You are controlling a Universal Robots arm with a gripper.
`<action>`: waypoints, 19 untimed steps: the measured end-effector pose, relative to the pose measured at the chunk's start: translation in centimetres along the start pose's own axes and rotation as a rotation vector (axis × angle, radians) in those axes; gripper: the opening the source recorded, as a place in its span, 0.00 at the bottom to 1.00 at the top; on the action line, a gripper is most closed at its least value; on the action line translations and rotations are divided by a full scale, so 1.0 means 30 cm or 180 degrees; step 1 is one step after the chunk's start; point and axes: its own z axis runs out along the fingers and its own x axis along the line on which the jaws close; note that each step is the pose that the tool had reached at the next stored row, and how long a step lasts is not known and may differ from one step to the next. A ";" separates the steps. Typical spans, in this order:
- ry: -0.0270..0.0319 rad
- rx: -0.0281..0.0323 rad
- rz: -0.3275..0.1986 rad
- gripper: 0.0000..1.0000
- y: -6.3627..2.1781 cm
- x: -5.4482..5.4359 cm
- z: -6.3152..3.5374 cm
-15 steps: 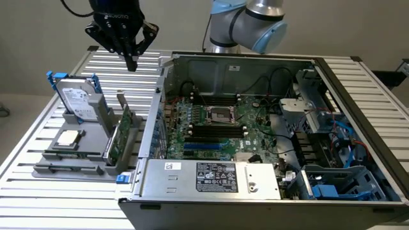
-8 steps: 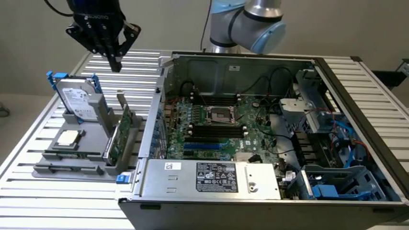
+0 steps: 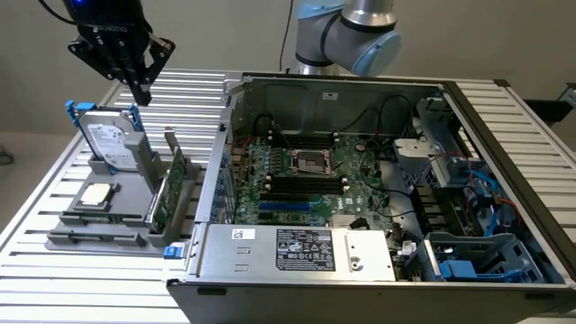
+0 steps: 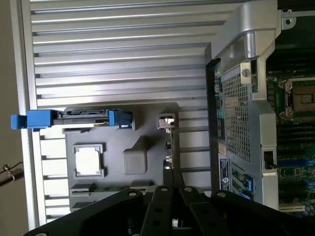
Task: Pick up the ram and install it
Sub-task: 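Reach for the ram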
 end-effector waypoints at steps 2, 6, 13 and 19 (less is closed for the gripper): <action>0.0018 0.0001 0.0001 0.11 -0.005 0.013 0.005; 0.0069 0.0009 0.0003 0.11 -0.013 0.039 0.015; 0.0176 0.0035 0.0008 0.11 -0.024 0.083 0.029; 0.0180 0.0039 0.0000 0.11 -0.037 0.136 0.037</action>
